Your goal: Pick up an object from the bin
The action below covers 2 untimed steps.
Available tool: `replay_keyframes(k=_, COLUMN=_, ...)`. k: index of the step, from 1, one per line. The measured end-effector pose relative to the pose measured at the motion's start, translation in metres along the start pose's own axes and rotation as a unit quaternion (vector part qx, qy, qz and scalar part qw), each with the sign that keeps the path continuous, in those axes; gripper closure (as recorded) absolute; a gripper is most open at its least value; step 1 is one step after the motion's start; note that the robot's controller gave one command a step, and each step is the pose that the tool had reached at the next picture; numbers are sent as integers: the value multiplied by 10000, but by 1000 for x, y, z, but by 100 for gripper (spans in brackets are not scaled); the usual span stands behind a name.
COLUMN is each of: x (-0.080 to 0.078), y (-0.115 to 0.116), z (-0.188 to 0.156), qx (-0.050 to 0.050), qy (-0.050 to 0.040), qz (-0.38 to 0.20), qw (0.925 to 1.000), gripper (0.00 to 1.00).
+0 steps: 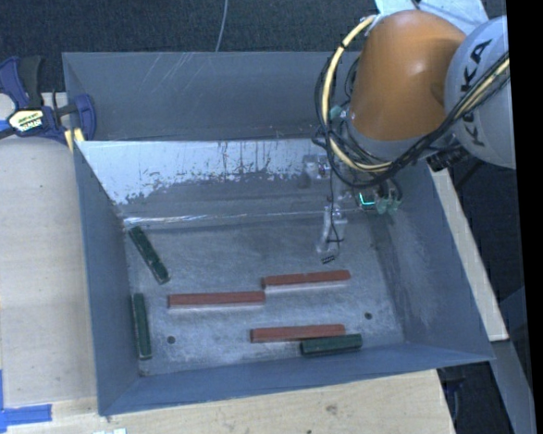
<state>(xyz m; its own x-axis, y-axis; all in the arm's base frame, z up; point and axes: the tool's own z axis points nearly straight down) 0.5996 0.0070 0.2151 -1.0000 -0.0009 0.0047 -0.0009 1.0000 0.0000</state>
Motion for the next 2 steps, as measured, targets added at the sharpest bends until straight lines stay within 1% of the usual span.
replay_keyframes(k=1, x=-1, y=0, z=-5, qx=0, qy=-43, qz=0, qw=10000, gripper=0)
replay_keyframes(k=2, x=5, y=5, z=44, qx=3, qy=-75, qz=-239, qw=9997, gripper=0)
